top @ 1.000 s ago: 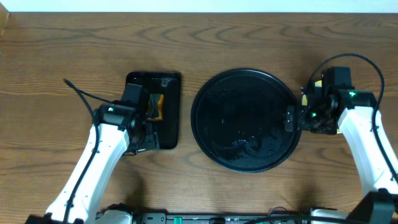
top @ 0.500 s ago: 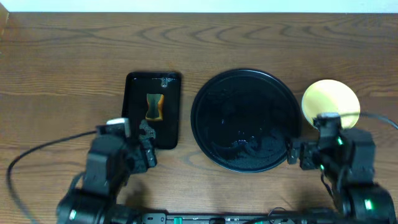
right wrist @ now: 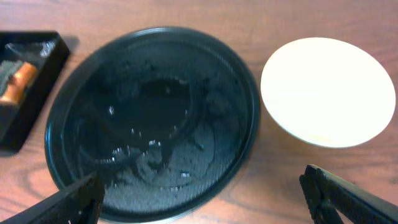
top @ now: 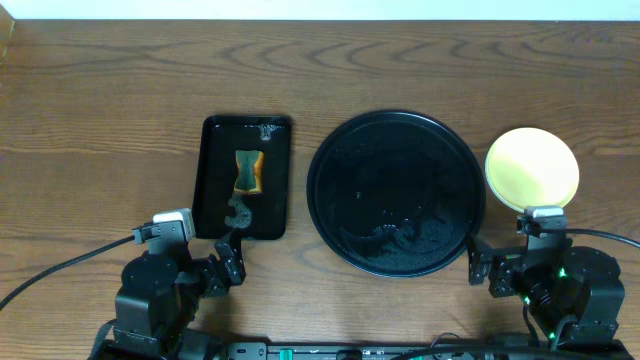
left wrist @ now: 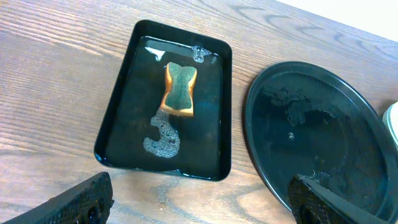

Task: Clean dirty plates on tray and stack at the side

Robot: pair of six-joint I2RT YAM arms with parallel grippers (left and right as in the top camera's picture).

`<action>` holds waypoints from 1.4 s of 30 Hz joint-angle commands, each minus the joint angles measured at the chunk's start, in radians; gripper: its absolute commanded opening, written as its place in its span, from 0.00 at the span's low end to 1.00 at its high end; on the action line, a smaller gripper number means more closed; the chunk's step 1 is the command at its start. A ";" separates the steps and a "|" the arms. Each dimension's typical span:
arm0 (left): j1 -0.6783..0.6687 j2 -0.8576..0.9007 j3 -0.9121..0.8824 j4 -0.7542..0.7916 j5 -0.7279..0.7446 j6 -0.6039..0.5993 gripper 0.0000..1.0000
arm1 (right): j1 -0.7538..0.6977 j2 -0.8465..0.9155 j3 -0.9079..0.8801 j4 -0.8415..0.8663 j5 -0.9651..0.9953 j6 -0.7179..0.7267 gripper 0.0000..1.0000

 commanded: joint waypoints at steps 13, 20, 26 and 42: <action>-0.002 -0.002 -0.010 0.000 -0.002 0.006 0.91 | 0.010 -0.018 -0.011 -0.157 0.031 0.006 0.99; -0.002 -0.002 -0.010 0.000 -0.002 0.006 0.91 | 0.022 -0.182 -0.077 0.080 0.030 -0.021 0.99; -0.002 -0.002 -0.010 0.000 -0.002 0.006 0.91 | 0.028 -0.385 -0.267 0.341 0.027 -0.020 0.99; -0.002 -0.002 -0.010 0.000 -0.002 0.006 0.91 | 0.046 -0.427 -0.712 1.054 0.058 -0.060 0.99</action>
